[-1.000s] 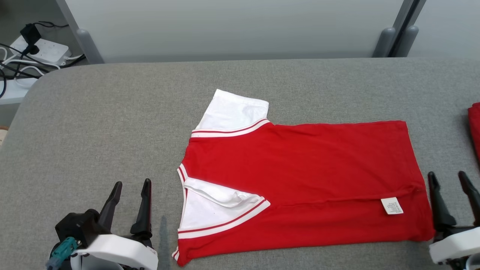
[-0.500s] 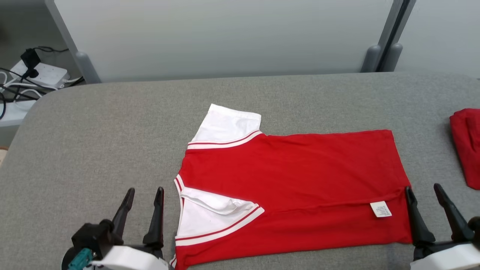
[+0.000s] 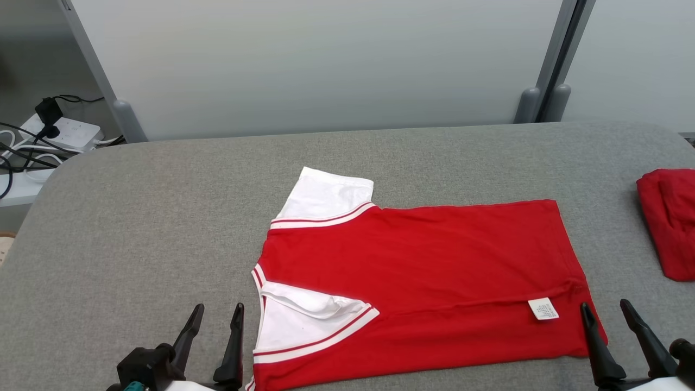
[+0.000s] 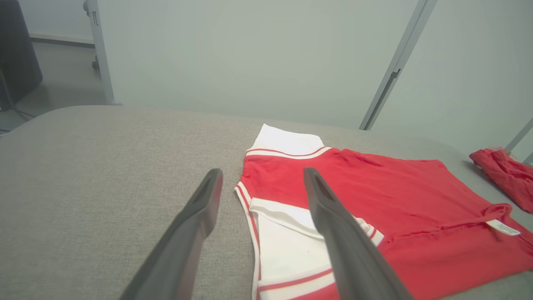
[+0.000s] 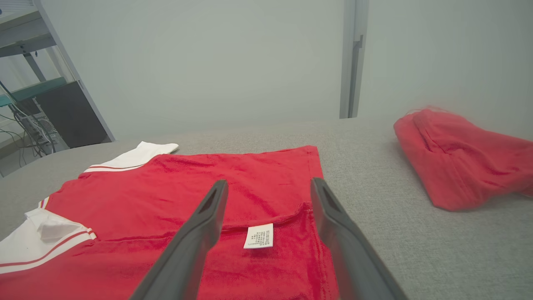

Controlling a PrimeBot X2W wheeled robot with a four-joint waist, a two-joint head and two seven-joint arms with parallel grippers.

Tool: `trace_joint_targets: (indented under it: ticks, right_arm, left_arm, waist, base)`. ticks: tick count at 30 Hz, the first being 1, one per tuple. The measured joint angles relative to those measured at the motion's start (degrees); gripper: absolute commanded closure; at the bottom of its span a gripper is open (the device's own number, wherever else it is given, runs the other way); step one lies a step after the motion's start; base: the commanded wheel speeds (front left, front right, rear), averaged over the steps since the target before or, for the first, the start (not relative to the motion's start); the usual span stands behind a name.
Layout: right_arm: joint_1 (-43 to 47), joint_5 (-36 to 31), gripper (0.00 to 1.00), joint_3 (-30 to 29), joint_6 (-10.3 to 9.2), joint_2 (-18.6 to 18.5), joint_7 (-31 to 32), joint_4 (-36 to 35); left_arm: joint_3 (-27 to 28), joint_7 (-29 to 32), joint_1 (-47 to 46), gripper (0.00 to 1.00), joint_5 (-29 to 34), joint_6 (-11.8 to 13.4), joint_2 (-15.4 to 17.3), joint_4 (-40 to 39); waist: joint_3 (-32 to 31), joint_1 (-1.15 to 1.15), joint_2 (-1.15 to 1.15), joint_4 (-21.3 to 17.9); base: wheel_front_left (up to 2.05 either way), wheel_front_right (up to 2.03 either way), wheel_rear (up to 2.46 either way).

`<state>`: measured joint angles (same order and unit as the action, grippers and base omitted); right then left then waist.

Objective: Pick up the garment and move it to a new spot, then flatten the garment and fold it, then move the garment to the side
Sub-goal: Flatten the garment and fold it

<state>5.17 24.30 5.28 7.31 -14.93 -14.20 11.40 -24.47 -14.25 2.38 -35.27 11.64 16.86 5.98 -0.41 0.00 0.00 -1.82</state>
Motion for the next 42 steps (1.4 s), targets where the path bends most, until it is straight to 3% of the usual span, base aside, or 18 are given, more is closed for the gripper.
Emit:
trace_joint_targets:
  ticks: [10, 21, 36, 42]
  right_arm:
    - [-0.1, 0.7, 0.00, 1.4, -0.01, -0.4, 0.0, 1.0]
    - [-4.2, 1.5, 0.00, 3.0, 0.00, -2.0, 0.0, 0.6]
    - [-10.3, 1.9, 0.00, 4.5, 0.00, -3.5, 0.0, -2.3]
    - [-12.8, 2.1, 0.00, 5.3, 0.00, -3.8, 0.0, -3.5]
  left_arm:
    - [0.5, 2.6, -2.7, 0.00, -1.0, -1.0, -1.0, 1.7]
    - [0.3, 9.5, -18.2, 0.00, -1.9, -2.7, -1.1, 6.2]
    - [-2.8, 19.3, -44.4, 0.00, -0.4, -5.6, -3.4, 23.0]
    - [-4.4, 19.5, -53.9, 0.00, 0.8, -8.7, -5.4, 32.4]
  waist:
    - [1.4, 0.00, 0.00, -0.3]
    - [6.8, 0.00, 0.00, -1.6]
    - [18.0, 0.00, 0.00, -4.1]
    - [22.1, 0.00, 0.00, -5.5]
  base:
    - [0.00, 0.00, 0.00]
    - [0.00, 0.00, 0.00]
    - [0.00, 0.00, 0.00]
    - [0.00, 0.00, 0.00]
